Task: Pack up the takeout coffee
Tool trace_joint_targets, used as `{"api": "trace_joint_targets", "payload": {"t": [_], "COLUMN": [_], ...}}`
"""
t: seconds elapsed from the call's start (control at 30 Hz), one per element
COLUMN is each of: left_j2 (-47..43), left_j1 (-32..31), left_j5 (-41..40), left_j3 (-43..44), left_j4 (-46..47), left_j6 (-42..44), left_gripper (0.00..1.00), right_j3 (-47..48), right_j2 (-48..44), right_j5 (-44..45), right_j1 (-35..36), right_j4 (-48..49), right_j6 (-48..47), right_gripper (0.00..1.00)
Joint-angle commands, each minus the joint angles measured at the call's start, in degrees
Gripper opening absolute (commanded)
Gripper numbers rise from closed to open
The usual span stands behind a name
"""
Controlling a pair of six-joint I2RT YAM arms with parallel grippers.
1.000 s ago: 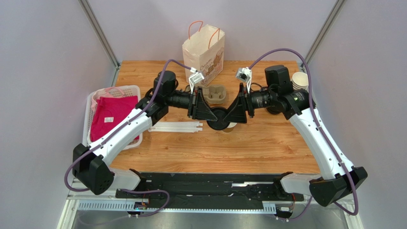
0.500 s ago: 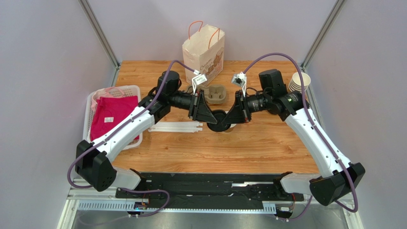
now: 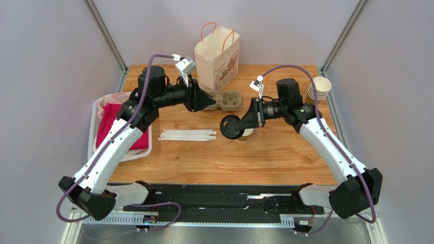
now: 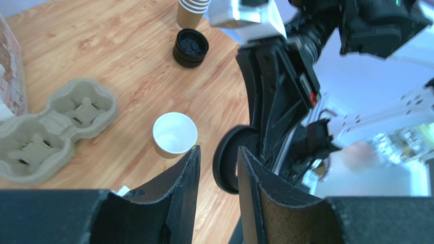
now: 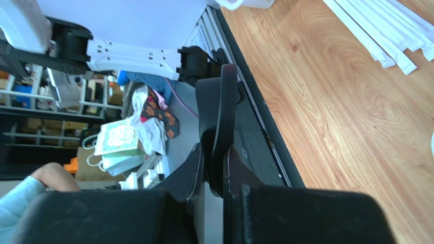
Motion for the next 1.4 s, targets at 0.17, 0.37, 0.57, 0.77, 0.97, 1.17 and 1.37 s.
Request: {"api": "trace_joint_targets", "payload": {"t": [0.17,0.37,0.57,0.77,0.97,1.17,1.37], "left_j2": [0.95,3.93,5.25,6.75,7.54,8.42,8.68], "left_j1": [-9.96,-11.89,-12.07,-12.69,-13.13,-13.74,-13.92], "left_j5": [-11.74,-13.94,-14.82,-15.0,-16.4,-16.32,-16.76], "left_j3": [2.56,3.62,4.23,4.94,4.85,4.85,4.5], "left_j4": [-9.98,-12.35,-11.65,-11.48,-11.12,-11.12,-11.3], "left_j6": [15.93,18.84,19.45,19.81,19.89,19.45,19.19], "left_gripper": [0.43,0.42,0.41,0.38,0.36,0.35,0.25], "right_j3": [-1.37,-2.25,-2.25,-2.25,-2.69,-2.68,-3.39], "right_j2": [0.42,1.38,1.65,2.44,2.09,1.91,1.82], "right_j5": [-2.64,-3.34,-4.14,-4.14,-4.05,-3.61,-3.79], "right_j1": [-1.72,-1.72,-1.81,-1.72,-1.72,-1.72,-1.54], "right_j4": [11.7,13.72,14.08,15.05,15.57,16.36,18.03], "right_j6": [13.22,15.16,15.68,16.21,16.56,17.18,18.14], "right_gripper": [0.0,0.0,0.0,0.0,0.0,0.0,0.0]}}
